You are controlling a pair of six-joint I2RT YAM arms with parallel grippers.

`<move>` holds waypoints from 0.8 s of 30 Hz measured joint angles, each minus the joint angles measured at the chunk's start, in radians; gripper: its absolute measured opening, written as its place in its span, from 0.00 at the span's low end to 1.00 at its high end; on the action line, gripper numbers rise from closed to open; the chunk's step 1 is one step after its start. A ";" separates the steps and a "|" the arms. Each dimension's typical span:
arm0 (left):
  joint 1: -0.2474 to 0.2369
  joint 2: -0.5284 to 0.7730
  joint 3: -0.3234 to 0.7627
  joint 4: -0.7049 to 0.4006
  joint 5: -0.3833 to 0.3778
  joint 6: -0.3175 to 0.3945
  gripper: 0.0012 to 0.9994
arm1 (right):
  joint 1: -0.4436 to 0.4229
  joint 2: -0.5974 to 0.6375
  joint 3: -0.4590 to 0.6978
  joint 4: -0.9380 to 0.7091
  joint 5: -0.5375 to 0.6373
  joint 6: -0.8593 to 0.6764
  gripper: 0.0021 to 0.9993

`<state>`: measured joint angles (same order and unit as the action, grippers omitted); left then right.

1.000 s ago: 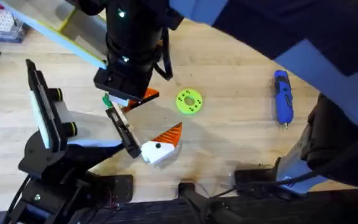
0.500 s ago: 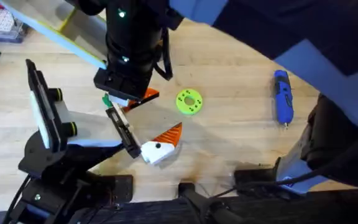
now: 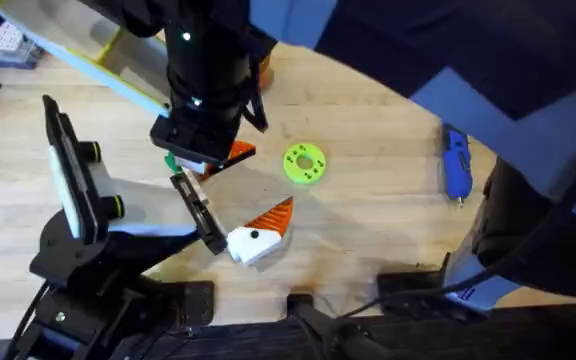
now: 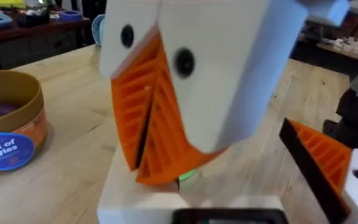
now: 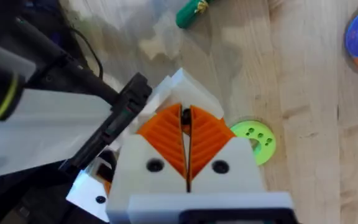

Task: Pick up the gripper from the table and insert it into the empty holder that is missing its gripper. Then pick up a screw, insert it into the mounting hole, and use the screwdriver to tighten it. Finally, clean up the table by picking up the vegetable and placing it into the bucket.

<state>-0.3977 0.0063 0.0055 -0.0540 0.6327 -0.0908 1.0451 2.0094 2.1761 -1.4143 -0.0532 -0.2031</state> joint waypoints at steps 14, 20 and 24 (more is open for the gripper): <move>0.000 0.000 0.000 0.000 0.000 0.000 0.99 | 0.000 0.000 0.000 0.000 0.000 0.000 0.01; 0.000 0.000 0.000 0.000 0.000 -0.007 0.99 | 0.000 0.005 0.004 0.001 0.000 0.000 0.01; 0.000 0.000 0.000 0.000 0.000 -0.011 0.99 | 0.000 0.007 0.005 0.001 0.000 0.000 0.01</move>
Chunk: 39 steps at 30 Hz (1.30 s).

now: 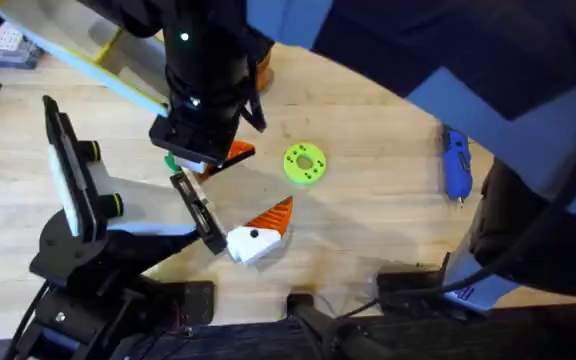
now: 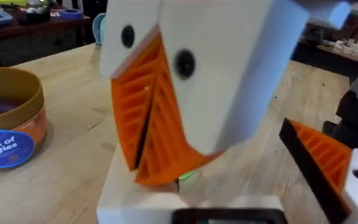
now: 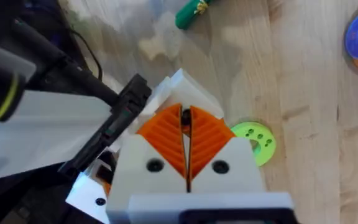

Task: Pick up the gripper from the table and insert it into the empty holder that is missing its gripper. Then pick up a screw, insert it into the mounting hole, and use the screwdriver to tighten it. Finally, clean up the table by picking up the vegetable and placing it into the bucket.

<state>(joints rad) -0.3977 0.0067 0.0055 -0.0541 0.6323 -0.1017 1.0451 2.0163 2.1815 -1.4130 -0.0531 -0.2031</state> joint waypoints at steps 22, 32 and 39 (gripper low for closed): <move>0.000 0.000 0.000 0.000 0.000 0.000 0.99 | 0.000 0.000 0.000 0.001 0.000 0.000 0.00; 0.001 0.000 0.000 0.000 -0.004 -0.005 0.99 | -0.024 0.001 0.006 -0.002 0.058 -0.004 0.96; 0.001 0.000 0.000 0.000 -0.003 -0.004 0.99 | -0.027 0.001 0.012 -0.013 0.062 -0.004 1.00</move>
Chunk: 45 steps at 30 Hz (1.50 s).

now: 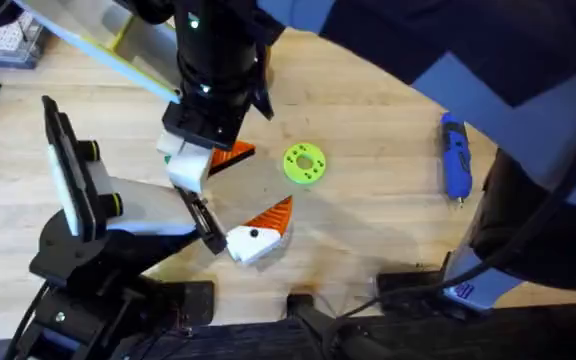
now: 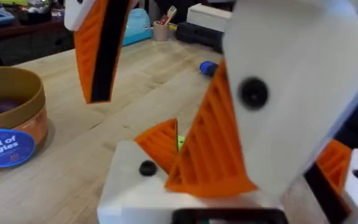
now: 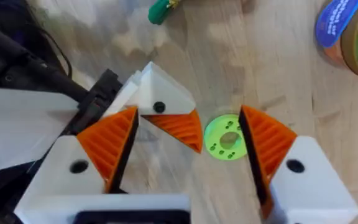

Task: Pick up the gripper from the table and insert it into the empty holder that is missing its gripper. Then pick up a screw, insert it into the mounting hole, and use the screwdriver to tighten it. Finally, clean up the table by picking up the vegetable and placing it into the bucket.

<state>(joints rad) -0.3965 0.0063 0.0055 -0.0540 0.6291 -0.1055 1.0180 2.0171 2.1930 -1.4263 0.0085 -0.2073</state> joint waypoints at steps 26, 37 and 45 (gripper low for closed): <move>0.000 0.000 0.000 0.003 -0.042 0.004 0.99 | -0.074 -0.114 0.012 -0.189 -0.055 -0.056 1.00; 0.000 0.000 0.000 0.003 -0.046 0.053 0.99 | -0.075 -0.114 0.012 -0.185 -0.072 -0.056 1.00; 0.000 0.000 0.000 0.003 -0.046 0.073 0.99 | -0.075 -0.114 0.012 -0.186 -0.085 -0.063 1.00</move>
<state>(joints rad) -0.3965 0.0063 0.0055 -0.0505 0.5827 -0.0325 0.9432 1.9029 2.2051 -1.6126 -0.0765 -0.2703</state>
